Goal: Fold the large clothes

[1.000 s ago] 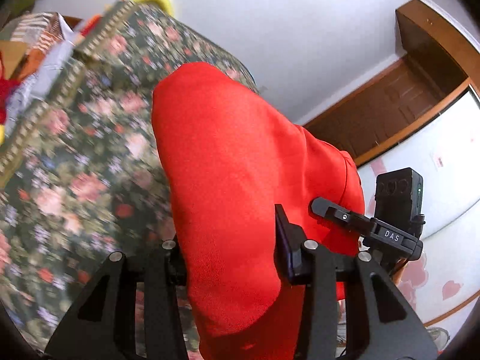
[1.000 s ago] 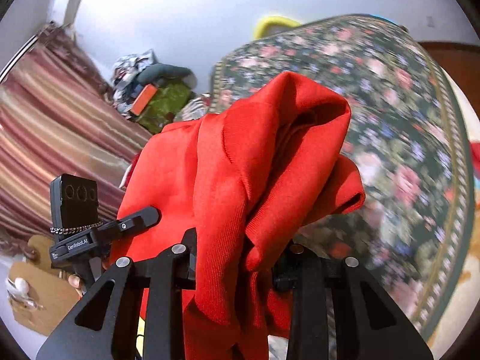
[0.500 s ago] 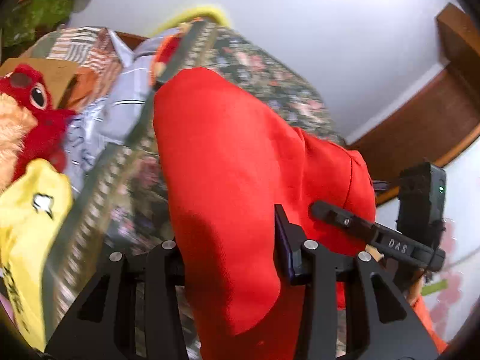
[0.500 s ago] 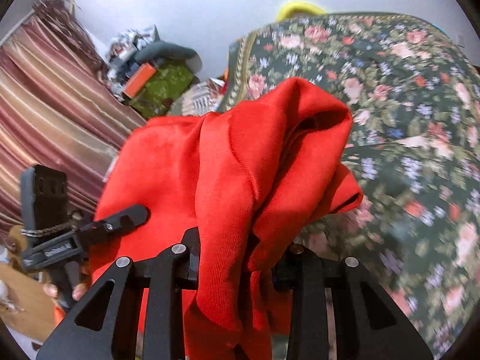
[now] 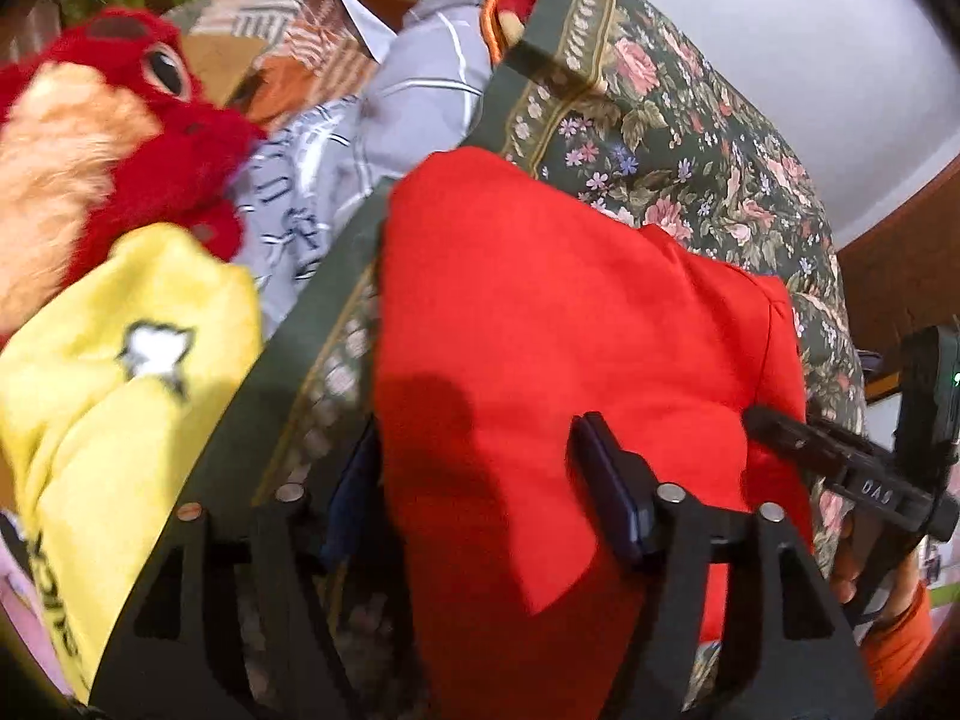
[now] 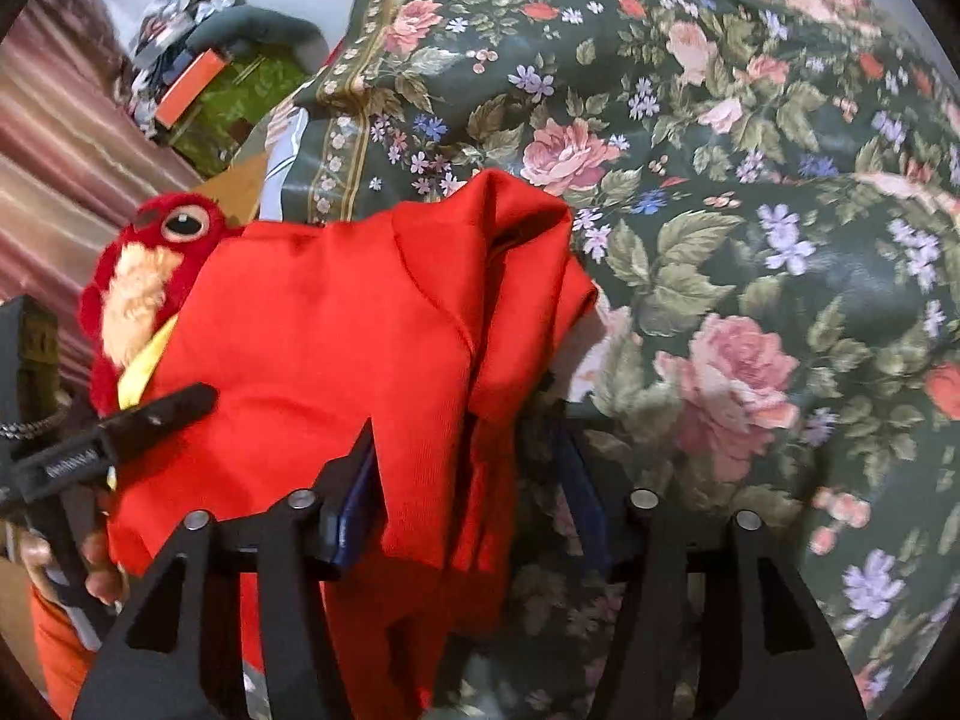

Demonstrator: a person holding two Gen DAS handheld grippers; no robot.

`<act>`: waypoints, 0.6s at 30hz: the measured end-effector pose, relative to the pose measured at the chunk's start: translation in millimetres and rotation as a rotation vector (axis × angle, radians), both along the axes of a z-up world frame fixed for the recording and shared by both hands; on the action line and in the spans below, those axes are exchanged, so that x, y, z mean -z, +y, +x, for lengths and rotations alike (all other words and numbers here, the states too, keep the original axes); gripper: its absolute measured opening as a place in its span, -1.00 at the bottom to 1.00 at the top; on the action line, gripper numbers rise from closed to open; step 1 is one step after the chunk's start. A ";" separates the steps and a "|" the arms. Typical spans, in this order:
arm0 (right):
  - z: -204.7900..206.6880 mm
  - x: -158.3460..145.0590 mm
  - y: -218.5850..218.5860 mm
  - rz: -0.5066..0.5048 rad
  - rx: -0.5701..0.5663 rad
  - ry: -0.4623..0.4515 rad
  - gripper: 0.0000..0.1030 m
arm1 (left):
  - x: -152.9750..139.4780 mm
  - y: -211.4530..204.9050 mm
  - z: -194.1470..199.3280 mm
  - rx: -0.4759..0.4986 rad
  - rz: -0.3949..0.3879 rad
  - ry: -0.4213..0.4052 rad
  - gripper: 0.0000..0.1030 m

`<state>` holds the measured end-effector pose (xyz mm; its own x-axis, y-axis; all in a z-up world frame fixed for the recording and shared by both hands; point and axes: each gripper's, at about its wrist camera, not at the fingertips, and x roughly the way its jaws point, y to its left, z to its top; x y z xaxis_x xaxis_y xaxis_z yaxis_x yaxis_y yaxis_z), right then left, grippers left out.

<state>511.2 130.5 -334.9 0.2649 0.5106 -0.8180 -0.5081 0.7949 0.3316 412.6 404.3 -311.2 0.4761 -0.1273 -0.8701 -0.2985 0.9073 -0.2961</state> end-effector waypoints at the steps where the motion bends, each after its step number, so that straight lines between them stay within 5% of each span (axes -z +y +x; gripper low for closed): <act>1: -4.2 -2.4 -2.7 -0.015 0.002 -0.011 0.09 | -3.5 -3.4 -8.0 0.000 0.028 -0.006 0.36; 7: -28.9 -2.4 -9.0 -0.102 -0.008 -0.065 0.13 | -16.7 -11.6 -56.4 -0.022 0.064 -0.062 0.51; 11: -52.6 -16.0 -17.5 -0.116 -0.036 -0.106 0.13 | -24.1 -20.6 -78.6 -0.012 0.084 -0.030 0.52; 14: -70.5 -45.6 -24.7 -0.089 -0.041 -0.160 0.12 | -44.0 -32.9 -95.9 -0.016 0.179 -0.029 0.51; 18: -100.2 -104.5 -41.5 0.026 -0.025 -0.238 0.13 | -93.7 -48.5 -118.7 -0.028 0.191 -0.130 0.51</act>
<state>410.9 89.0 -230.3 0.4356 0.5397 -0.7204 -0.5936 0.7739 0.2207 293.9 355.8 -217.6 0.5868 0.0488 -0.8083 -0.2949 0.9425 -0.1572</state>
